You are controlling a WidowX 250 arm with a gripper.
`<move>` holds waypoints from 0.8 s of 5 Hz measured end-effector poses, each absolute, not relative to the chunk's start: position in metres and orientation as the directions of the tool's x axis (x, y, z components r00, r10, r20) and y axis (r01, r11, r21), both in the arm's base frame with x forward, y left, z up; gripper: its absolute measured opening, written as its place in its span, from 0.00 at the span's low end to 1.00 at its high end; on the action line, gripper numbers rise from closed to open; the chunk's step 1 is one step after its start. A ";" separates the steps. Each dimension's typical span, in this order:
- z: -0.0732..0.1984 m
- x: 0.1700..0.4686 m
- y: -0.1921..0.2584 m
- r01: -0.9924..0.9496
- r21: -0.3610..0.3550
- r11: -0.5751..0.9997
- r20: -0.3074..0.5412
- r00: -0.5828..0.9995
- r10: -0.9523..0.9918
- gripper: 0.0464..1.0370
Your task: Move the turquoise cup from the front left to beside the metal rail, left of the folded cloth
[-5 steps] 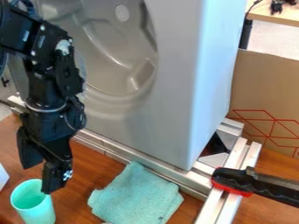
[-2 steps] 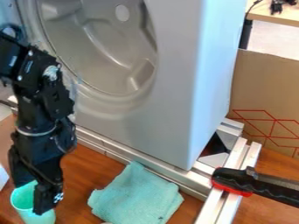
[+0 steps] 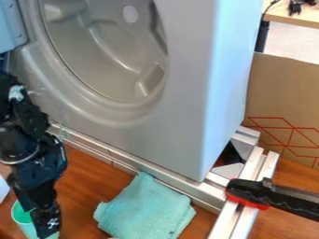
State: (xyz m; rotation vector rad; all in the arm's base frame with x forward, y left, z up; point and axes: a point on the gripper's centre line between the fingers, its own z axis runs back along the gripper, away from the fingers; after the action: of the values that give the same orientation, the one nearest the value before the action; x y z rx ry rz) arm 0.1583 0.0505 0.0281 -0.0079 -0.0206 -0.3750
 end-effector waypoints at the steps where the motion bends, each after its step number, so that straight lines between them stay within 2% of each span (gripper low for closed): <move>1: 0.024 0.160 0.051 0.341 0.015 0.940 0.045 0.939 -0.341 0.96; 2: 0.016 0.162 0.051 0.318 0.020 0.948 0.051 0.946 -0.319 0.96; 3: 0.006 0.161 0.049 0.306 0.011 0.952 0.000 0.952 -0.306 0.92; 4: 0.002 0.159 0.052 0.260 0.039 0.965 -0.037 0.965 -0.259 0.70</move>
State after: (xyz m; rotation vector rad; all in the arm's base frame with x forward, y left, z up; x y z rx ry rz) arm 0.1589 0.0515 0.0024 0.0440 0.0313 -0.2623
